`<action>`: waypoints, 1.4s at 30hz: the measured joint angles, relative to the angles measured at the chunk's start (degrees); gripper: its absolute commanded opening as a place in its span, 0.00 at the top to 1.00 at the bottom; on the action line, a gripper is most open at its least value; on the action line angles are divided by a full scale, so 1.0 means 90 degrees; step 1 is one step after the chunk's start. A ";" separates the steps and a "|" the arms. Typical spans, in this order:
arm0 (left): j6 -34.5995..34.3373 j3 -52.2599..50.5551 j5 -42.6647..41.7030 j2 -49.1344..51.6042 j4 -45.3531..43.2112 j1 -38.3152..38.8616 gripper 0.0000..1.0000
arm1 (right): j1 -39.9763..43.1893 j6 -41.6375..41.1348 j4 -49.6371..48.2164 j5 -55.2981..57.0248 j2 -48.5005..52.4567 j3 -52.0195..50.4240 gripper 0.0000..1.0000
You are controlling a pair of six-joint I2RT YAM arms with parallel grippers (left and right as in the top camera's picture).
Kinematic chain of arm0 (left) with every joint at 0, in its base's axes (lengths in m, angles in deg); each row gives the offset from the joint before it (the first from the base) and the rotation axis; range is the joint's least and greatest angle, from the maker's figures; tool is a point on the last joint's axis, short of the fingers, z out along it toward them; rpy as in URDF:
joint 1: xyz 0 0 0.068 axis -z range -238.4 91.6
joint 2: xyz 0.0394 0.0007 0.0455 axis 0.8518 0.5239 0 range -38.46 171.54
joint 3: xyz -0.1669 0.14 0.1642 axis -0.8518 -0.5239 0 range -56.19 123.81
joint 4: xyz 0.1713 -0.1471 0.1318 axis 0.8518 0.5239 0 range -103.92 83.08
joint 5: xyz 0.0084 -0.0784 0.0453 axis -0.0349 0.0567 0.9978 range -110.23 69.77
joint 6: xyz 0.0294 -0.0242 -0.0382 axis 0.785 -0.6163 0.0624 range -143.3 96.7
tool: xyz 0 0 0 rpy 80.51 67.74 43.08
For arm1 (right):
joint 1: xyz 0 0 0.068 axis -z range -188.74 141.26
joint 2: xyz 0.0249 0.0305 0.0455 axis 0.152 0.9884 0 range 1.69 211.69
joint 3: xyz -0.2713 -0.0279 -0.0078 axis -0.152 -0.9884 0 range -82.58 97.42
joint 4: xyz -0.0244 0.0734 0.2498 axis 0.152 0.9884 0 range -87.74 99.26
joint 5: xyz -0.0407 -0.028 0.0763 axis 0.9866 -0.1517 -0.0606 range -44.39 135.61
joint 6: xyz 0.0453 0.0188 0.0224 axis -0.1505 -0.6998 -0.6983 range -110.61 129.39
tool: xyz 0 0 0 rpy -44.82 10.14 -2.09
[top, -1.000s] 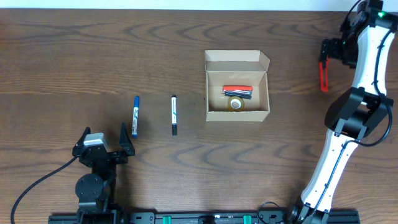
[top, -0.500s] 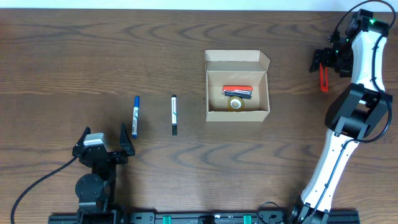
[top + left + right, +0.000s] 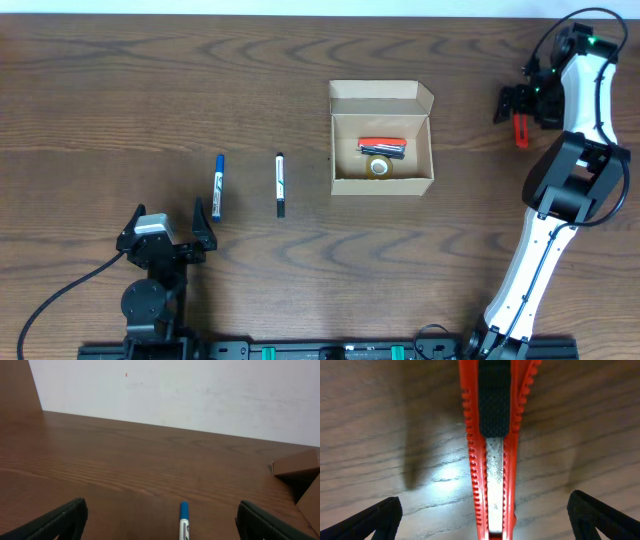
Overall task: Pack container
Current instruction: 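Move the right gripper to the red box cutter and grasp it, then lift the box cutter and carry it over the box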
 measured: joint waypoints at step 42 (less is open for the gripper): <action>0.0000 0.0000 0.0000 0.0000 0.0000 0.0000 0.05 | -0.0036 0.0141 0.0741 -0.1151 -0.0211 0.2246 0.99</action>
